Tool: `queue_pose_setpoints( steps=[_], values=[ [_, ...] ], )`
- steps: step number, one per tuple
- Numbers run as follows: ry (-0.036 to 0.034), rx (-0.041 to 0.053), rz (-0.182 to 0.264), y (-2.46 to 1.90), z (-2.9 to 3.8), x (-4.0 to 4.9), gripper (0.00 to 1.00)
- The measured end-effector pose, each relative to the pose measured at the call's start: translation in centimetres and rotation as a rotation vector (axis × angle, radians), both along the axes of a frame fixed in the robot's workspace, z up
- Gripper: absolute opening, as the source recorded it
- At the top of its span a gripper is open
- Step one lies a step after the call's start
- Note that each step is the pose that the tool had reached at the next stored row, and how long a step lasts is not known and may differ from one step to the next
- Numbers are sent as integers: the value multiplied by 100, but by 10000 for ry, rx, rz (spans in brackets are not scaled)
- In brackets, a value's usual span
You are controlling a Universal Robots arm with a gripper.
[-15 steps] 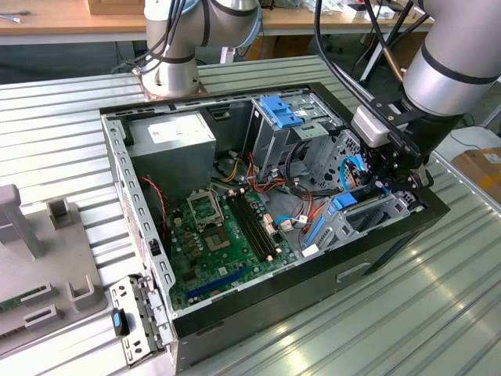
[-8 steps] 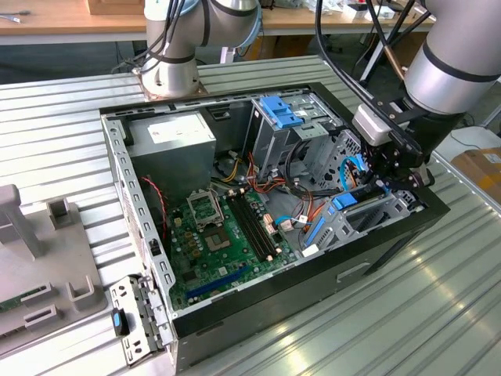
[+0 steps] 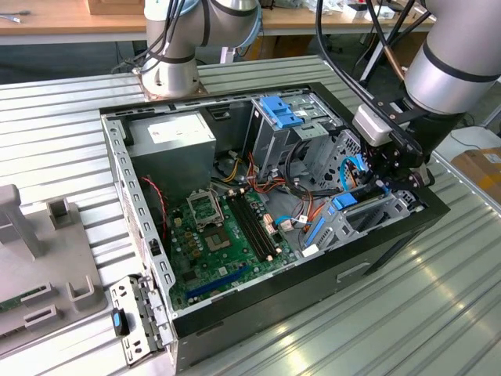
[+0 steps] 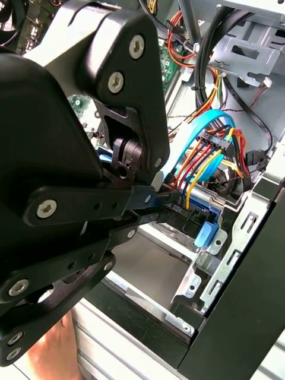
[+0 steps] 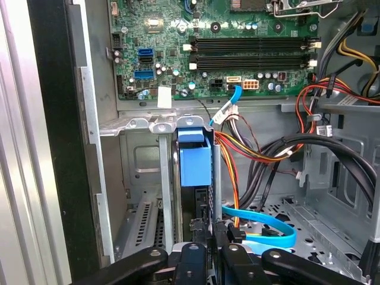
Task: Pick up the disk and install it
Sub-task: 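Insert the first disk wire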
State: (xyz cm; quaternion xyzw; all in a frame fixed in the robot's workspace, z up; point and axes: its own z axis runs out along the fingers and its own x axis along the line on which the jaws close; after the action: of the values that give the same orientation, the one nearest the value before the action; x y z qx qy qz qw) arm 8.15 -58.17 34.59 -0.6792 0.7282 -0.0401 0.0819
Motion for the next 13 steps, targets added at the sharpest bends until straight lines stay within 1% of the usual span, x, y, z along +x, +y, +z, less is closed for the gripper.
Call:
queue_pose_setpoints(
  steps=[13],
  values=[
    [0,1,0,0,-18,0,16]
  ],
)
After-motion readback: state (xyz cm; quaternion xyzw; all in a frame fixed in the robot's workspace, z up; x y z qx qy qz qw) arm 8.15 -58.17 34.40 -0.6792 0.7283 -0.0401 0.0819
